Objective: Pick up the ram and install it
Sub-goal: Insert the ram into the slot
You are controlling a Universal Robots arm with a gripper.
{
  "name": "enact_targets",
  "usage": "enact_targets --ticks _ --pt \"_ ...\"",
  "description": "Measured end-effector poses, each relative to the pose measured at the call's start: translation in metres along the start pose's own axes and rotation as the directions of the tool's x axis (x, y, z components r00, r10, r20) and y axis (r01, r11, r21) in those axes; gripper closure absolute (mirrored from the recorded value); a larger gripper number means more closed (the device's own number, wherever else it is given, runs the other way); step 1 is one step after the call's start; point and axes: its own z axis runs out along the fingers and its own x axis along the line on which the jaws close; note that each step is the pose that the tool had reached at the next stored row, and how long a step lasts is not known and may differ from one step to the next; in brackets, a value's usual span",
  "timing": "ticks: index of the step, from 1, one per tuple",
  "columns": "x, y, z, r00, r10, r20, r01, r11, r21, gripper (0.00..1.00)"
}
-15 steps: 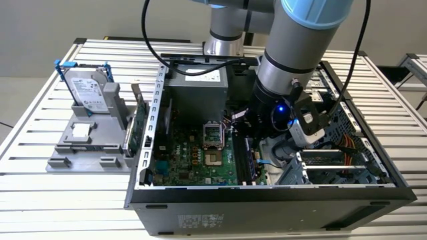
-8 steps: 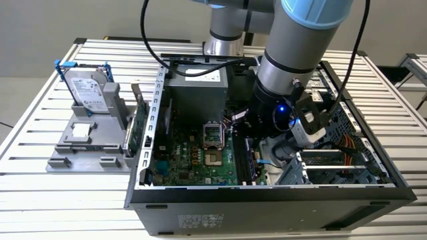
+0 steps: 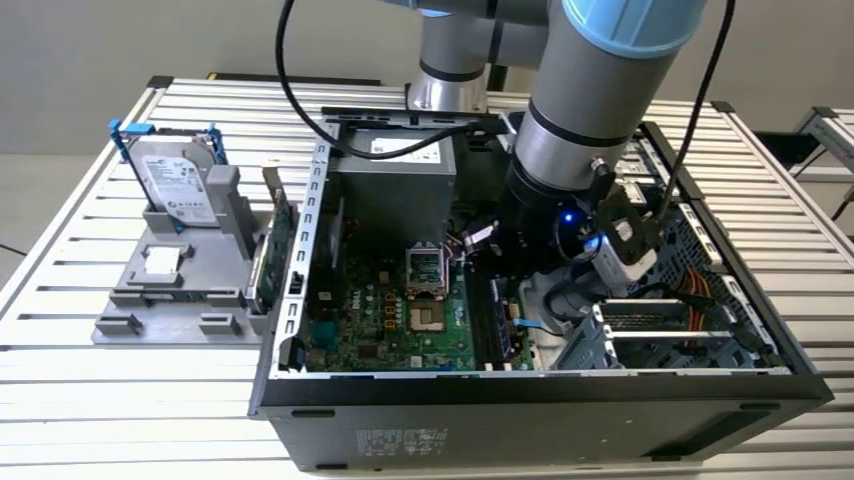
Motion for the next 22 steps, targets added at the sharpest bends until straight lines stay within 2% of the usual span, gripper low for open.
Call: enact_targets --ticks 5,9,16,22 --pt "-0.0001 0.0 0.0 0.9981 -0.061 -0.0006 0.061 0.9981 0.0011 1.0" --pt "0.0 0.0 0.0 0.9939 -0.11 -0.0012 0.11 0.9939 0.002 1.0" --pt "0.0 0.0 0.0001 0.9822 -0.188 -0.0021 0.188 0.9822 0.0033 1.0" --pt "0.0 0.0001 0.0001 0.9688 -0.248 -0.003 0.248 0.9688 0.0043 1.0"
